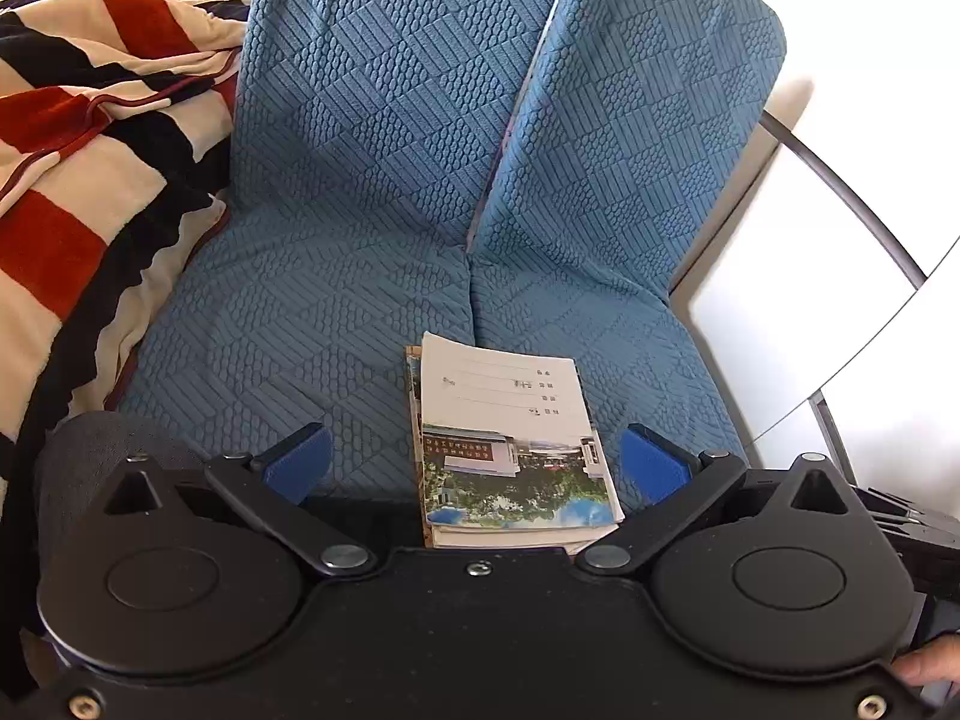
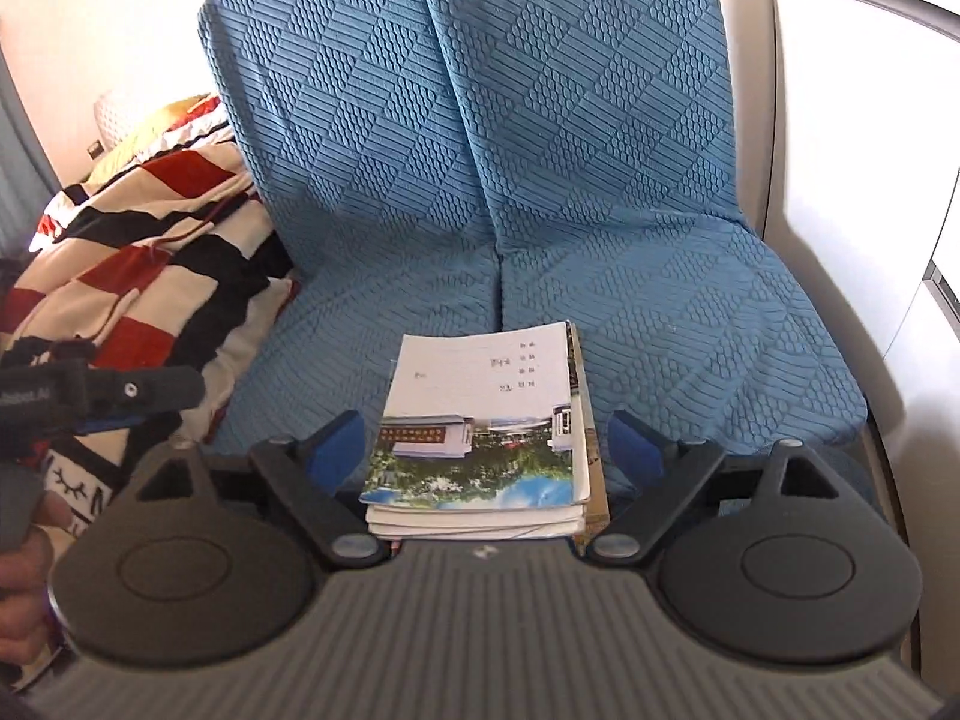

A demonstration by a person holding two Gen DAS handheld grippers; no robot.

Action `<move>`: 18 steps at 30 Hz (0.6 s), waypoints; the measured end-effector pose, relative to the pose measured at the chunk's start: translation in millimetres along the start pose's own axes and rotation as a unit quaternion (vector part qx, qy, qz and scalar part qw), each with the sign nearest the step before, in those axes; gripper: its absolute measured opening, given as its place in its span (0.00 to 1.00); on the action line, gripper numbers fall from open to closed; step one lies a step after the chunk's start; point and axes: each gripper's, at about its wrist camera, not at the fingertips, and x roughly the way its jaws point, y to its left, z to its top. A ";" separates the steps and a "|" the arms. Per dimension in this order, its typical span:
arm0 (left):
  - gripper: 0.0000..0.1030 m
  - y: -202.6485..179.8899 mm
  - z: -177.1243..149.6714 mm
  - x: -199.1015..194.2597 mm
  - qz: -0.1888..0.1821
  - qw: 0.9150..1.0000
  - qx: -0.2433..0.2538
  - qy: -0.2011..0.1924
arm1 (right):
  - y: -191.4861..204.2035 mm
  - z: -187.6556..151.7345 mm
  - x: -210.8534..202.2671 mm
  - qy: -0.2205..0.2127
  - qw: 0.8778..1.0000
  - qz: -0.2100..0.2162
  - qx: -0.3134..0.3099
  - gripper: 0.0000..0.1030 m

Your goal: Organize objects

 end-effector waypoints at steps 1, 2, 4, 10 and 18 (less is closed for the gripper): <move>1.00 0.4 0.1 0.7 0.002 1.000 -0.001 0.000 | -0.5 0.2 0.4 0.001 1.000 0.000 0.002 0.86; 0.99 0.7 0.3 1.2 0.003 1.000 -0.001 0.000 | -0.8 0.0 0.6 0.001 1.000 -0.001 0.004 0.86; 1.00 0.5 0.3 1.8 0.004 1.000 0.000 0.000 | -0.9 0.0 0.8 0.002 1.000 -0.002 0.005 0.86; 1.00 -2.6 3.0 7.1 0.000 1.000 -0.001 0.012 | -0.3 0.6 2.4 0.002 1.000 -0.008 0.003 0.86; 1.00 -6.4 4.7 10.3 0.007 1.000 0.002 0.014 | -2.0 1.6 3.8 0.005 1.000 -0.014 0.003 0.86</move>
